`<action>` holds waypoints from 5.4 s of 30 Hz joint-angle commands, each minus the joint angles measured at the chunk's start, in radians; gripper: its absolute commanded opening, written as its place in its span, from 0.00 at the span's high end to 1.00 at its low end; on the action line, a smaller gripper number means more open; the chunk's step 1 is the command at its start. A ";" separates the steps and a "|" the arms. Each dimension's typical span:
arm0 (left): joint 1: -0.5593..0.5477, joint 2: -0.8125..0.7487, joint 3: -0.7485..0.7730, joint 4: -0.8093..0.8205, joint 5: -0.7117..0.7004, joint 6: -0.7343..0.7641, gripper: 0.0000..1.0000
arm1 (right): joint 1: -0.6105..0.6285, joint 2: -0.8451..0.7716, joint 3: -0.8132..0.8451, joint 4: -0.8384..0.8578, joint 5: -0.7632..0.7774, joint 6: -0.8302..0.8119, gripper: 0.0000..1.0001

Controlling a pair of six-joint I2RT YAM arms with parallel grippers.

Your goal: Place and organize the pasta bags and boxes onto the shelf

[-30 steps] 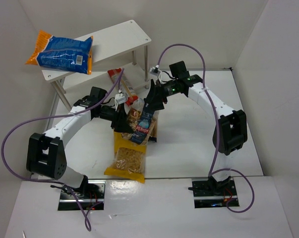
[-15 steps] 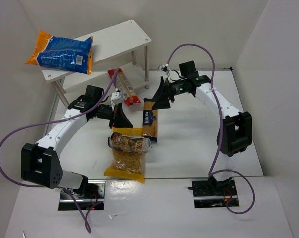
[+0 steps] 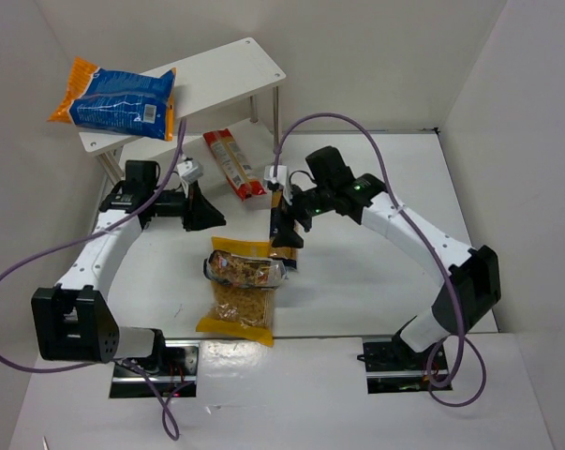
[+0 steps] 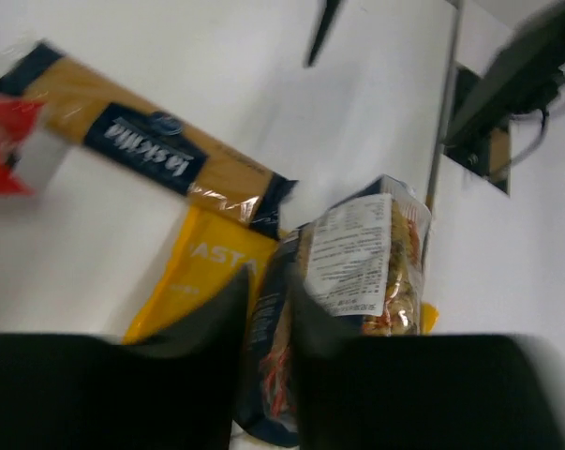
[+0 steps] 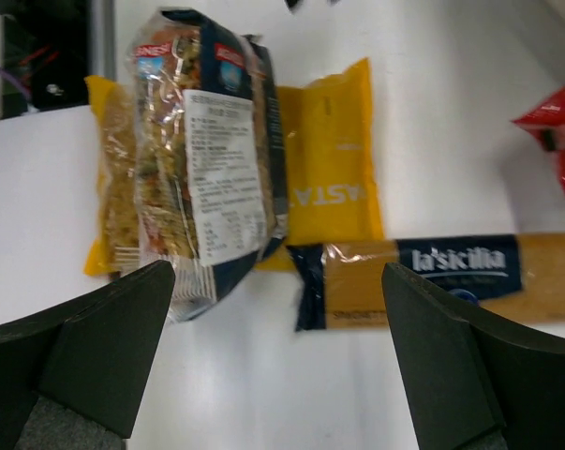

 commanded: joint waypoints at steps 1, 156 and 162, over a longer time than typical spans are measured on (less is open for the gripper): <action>0.082 -0.089 0.034 0.048 -0.047 -0.090 0.62 | 0.012 -0.093 -0.032 0.028 0.106 -0.051 0.00; 0.558 -0.650 -0.190 -0.092 -0.572 -0.081 0.00 | -0.114 0.801 1.744 0.229 0.367 0.052 1.00; 0.558 -0.650 -0.190 -0.092 -0.572 -0.081 0.00 | -0.085 0.801 1.744 0.251 0.407 -0.037 1.00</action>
